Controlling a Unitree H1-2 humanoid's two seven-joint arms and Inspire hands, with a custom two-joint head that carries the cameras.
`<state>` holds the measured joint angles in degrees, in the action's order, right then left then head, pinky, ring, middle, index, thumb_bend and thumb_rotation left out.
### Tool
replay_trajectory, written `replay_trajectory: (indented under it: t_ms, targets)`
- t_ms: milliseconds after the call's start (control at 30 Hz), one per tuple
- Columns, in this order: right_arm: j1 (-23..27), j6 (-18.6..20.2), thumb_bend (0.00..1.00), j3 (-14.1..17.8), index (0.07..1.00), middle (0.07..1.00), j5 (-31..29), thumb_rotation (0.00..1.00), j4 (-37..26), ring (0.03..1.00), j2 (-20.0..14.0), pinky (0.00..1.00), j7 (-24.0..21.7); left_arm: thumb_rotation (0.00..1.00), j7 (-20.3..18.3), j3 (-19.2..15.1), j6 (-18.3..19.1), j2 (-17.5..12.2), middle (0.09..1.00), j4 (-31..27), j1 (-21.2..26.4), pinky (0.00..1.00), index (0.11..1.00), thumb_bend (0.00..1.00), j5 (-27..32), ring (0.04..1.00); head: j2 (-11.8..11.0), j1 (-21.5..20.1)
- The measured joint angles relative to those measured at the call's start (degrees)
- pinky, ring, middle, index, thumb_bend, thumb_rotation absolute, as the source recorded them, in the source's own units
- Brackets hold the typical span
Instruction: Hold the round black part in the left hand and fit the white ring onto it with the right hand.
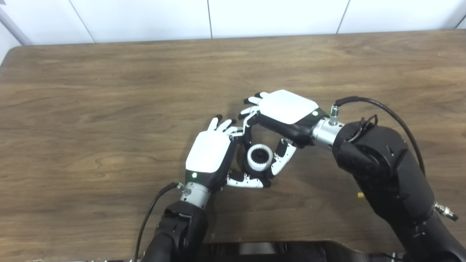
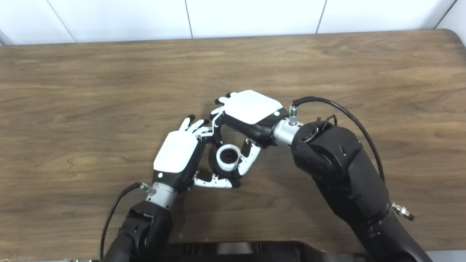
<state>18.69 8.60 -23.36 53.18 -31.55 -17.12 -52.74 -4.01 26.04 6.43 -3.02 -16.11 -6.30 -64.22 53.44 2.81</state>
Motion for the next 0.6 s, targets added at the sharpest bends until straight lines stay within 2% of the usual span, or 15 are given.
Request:
replay_trajectory:
  t_ms: [300, 600]
  targets:
    - [0.01, 0.66, 1.0, 3.81, 0.57, 0.865, -1.37, 0.23, -1.06, 0.983, -0.66, 1.0, -0.08, 0.05, 0.0, -0.13, -0.12, -0.1, 0.772, 0.0, 0.03, 1.0, 0.483, 0.52, 0.1, 0.902, -0.35, -0.7]
    - [0.27, 2.66, 1.0, 8.43, 0.569, 0.856, -2.51, 0.26, -2.45, 0.974, -3.67, 1.0, -0.25, 0.05, 0.07, -0.53, -0.57, -0.38, 0.772, 0.01, 0.02, 1.0, 0.483, 0.52, 0.64, 0.899, -0.88, -1.41]
